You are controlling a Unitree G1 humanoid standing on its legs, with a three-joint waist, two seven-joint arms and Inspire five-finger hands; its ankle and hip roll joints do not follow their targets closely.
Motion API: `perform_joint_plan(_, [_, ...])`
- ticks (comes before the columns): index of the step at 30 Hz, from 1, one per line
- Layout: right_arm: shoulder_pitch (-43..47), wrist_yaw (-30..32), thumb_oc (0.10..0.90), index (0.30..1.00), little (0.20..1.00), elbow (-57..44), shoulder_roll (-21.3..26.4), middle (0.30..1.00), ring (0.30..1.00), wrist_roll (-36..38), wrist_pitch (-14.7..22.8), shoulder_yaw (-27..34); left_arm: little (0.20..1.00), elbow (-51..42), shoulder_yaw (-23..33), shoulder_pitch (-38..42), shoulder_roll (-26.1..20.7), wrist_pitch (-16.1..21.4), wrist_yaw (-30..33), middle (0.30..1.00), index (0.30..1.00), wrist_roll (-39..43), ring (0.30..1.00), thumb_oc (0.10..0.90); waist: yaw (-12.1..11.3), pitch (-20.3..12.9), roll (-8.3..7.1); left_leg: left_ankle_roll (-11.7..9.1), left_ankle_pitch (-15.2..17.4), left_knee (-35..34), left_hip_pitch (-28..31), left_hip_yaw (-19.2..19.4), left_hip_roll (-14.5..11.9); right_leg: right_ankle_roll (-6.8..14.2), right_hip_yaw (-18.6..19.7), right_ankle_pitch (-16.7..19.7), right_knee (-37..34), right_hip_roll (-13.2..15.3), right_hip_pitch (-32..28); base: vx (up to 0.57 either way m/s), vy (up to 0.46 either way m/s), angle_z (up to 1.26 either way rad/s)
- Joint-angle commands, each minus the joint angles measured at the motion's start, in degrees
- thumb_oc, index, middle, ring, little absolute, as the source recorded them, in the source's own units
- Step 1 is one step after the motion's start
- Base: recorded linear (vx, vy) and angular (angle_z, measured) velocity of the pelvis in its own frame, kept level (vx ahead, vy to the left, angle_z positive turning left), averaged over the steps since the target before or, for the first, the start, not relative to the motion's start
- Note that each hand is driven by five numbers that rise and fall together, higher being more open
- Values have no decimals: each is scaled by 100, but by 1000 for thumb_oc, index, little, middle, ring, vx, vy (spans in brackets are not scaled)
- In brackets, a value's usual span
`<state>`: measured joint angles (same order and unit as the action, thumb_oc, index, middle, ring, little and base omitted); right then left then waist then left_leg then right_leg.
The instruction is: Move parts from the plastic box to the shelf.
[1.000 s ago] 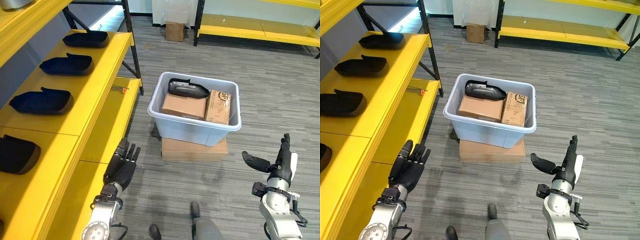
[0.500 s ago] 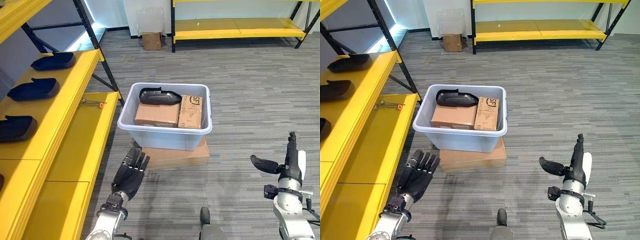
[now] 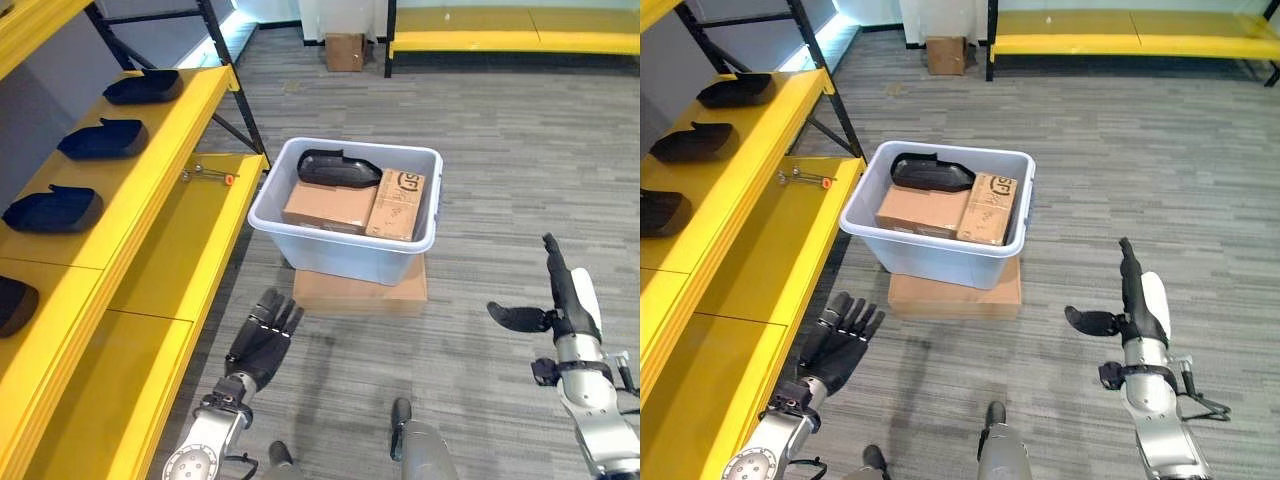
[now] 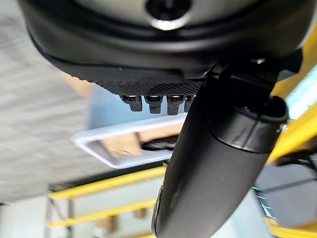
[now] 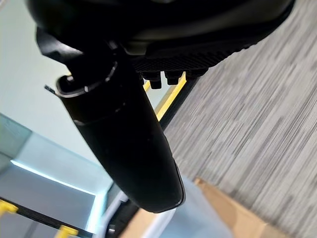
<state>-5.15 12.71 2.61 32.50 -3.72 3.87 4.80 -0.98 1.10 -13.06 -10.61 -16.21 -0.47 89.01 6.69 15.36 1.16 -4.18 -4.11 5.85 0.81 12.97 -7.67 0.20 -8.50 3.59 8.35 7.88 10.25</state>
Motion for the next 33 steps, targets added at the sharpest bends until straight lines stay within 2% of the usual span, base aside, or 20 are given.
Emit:
perform_joint_plan(1, [16,-129,900,1000,1000,-564,85,1000,1000,283,643,-143,1000,-949,437,226,-92,376,-334,1000,1000,-67,1000,900,29,-286,-24,-264,-595,-324,-264,599,-287,364,-135,-269,-826,-123,-1202,216,26,-49])
perform_joint_plan(2, [-85,-171,900,1000,1000,-572,-16,1000,1000,240,693,-206,1000,-888,406,242,-106,395,-380,1000,1000,-85,1000,900,7,-268,-43,-301,-747,-467,-394,540,-283,389,-179,-293,-893,-112,-1362,201,40,-43])
perform_joint_plan(3, [-112,-220,900,1000,1000,-558,-43,1000,1000,228,723,-236,1000,-854,393,242,-128,418,-406,1000,1000,-60,1000,900,-9,-273,-48,-276,-710,-504,-422,479,-270,394,-166,-308,-889,-107,-1386,215,59,-14])
perform_joint_plan(4, [-133,-376,900,1000,1000,-562,-57,1000,1000,263,769,-336,1000,-809,388,216,-151,561,-421,1000,1000,-11,1000,900,-76,-292,-73,-206,-542,-598,-439,130,-168,406,-22,-337,-867,-101,-1392,184,66,-1])
perform_joint_plan(5, [-158,-499,900,1000,1000,-579,-63,1000,1000,274,803,-401,1000,-799,401,198,-160,636,-422,1000,1000,37,1000,900,-107,-309,-96,-151,-377,-660,-402,-54,-95,409,76,-373,-832,-98,-1386,188,95,-39])
perform_joint_plan(8, [-231,-637,900,1000,1000,-677,-66,1000,1000,249,781,-513,1000,-831,385,249,-142,653,-414,1000,1000,50,1000,900,-83,-386,-126,-47,-111,-803,-238,-32,-45,386,117,-449,-760,-112,-1362,138,110,-84])
perform_joint_plan(14, [-305,-684,900,1000,1000,-642,-157,1000,1000,414,774,-707,1000,-733,298,419,-130,515,-508,1000,1000,-73,1000,900,-39,-500,-226,69,144,-744,-10,-231,100,408,307,-415,-772,-147,-1430,156,65,-8])
perform_joint_plan(18, [-222,-805,900,1000,1000,-663,-270,1000,1000,261,817,-949,1000,-825,315,404,-151,600,-526,1000,1000,-190,1000,900,-90,-617,-274,187,359,-720,193,-293,243,481,376,-365,-796,-119,-1454,197,93,-10])
perform_joint_plan(21, [-134,-830,900,1000,1000,-683,-298,1000,1000,22,891,-1070,1000,-839,352,397,-165,518,-598,1000,1000,-245,1000,900,-155,-662,-301,280,512,-630,217,-285,334,489,341,-462,-649,-104,-1450,152,142,-7])
perform_joint_plan(23, [-46,-894,900,1000,1000,-721,-228,1000,1000,-148,903,-1065,1000,-795,401,479,-250,247,-629,1000,1000,-368,1000,900,-216,-629,-335,462,661,-410,124,-351,440,449,297,-722,-27,-142,-1319,172,280,-3])
perform_joint_plan(24, [6,-853,900,1000,1000,-757,-197,1000,1000,-185,847,-1024,1000,-788,365,548,-349,105,-720,1000,1000,-468,1000,900,-211,-568,-347,638,741,-334,90,-369,530,514,252,-703,797,-171,-1040,117,309,6])
perform_joint_plan(25, [1,-792,900,1000,1000,-773,-200,1000,1000,-214,874,-1000,1000,-764,309,604,-403,57,-726,1000,1000,-418,1000,900,-187,-471,-360,787,810,-306,119,-416,628,727,256,-355,1840,-74,-538,81,270,7])
perform_joint_plan(26, [-24,-828,900,1000,1000,-801,-208,1000,1000,-131,898,-941,1000,-765,276,609,-448,28,-697,1000,1000,-458,1000,900,-159,-363,-310,839,829,-320,180,-501,630,872,351,77,2807,-36,5,79,120,19])
perform_joint_plan(27, [-37,-884,900,1000,1000,-787,-211,1000,1000,-96,951,-890,1000,-776,252,557,-454,54,-644,1000,1000,-405,1000,900,-145,-290,-311,814,832,-382,281,-516,616,915,447,209,2991,-21,282,182,-134,11])
perform_joint_plan(28, [-61,-1104,900,1000,1000,-809,-229,1000,1000,-20,1119,-842,1000,-798,231,425,-547,123,-789,1000,1000,-362,1000,900,-110,-231,-358,715,894,-538,472,-474,594,972,470,571,2016,115,511,233,-400,4])
perform_joint_plan(29, [-36,-1162,900,1000,1000,-864,-243,1000,1000,6,1151,-831,1000,-846,208,400,-644,112,-835,1000,1000,-308,1000,900,-87,-196,-410,656,973,-601,552,-493,570,1001,436,706,886,239,505,262,-667,-30])
perform_joint_plan(30, [-9,-1177,900,1000,1000,-959,-251,1000,1000,57,1150,-799,1000,-869,155,393,-729,5,-865,1000,1000,-319,1000,900,-56,-154,-428,603,1031,-700,605,-591,511,1072,599,889,-56,317,429,274,-971,22])
perform_joint_plan(31, [-12,-1198,900,1000,1000,-894,-271,1000,1000,11,1178,-779,1000,-821,46,295,-837,-66,-1029,1000,1000,-451,1000,900,-57,-124,-417,521,1079,-790,715,-728,344,1211,910,1144,-251,490,410,300,-1105,40])
perform_joint_plan(32, [-27,-1348,900,1000,1000,-828,-137,1000,1000,70,1224,-741,1000,-827,101,101,-812,-104,-1198,1000,1000,-472,1000,900,-120,-194,-364,324,978,-844,777,-649,145,1210,676,758,-597,512,62,283,-1123,93])
perform_joint_plan(33, [9,-1495,900,1000,1000,-802,-22,1000,1000,91,1200,-800,1000,-853,117,-62,-720,-38,-1256,1000,1000,-319,1000,900,-177,-246,-328,142,940,-769,824,-576,-64,1157,448,506,-538,509,-111,195,-895,77])
